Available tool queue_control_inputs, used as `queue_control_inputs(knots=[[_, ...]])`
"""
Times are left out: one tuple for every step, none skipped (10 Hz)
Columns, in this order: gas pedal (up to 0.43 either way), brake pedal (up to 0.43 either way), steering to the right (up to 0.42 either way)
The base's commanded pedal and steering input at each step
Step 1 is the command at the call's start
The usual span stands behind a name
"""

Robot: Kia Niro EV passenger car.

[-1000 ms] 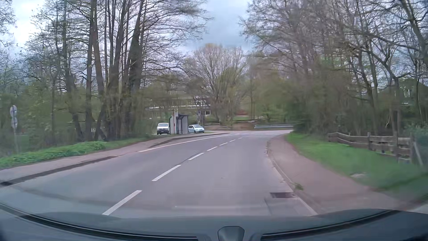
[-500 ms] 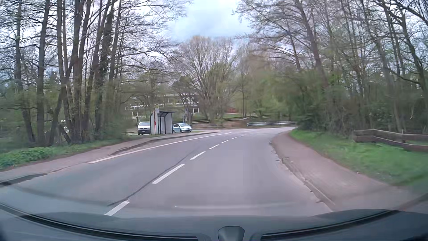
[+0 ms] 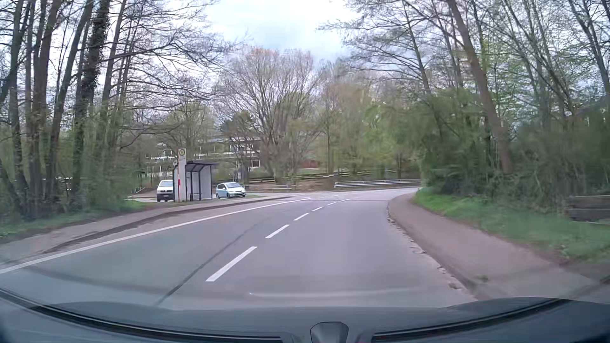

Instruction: Follow the waypoints while adhering to traffic rules and regulations

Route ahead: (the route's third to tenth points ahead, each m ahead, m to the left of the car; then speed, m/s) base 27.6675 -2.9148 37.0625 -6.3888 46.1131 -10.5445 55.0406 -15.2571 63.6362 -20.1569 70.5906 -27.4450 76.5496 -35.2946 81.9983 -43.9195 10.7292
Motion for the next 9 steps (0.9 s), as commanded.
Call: queue_control_inputs(knots=[[0.059, 0.000, 0.053], [0.059, 0.000, 0.053], [0.059, 0.000, 0.053], [0.059, 0.000, 0.053], [0.059, 0.000, 0.053], [0.059, 0.000, 0.052], [0.067, 0.000, 0.053], [0.079, 0.000, 0.052], [0.087, 0.000, 0.051]])
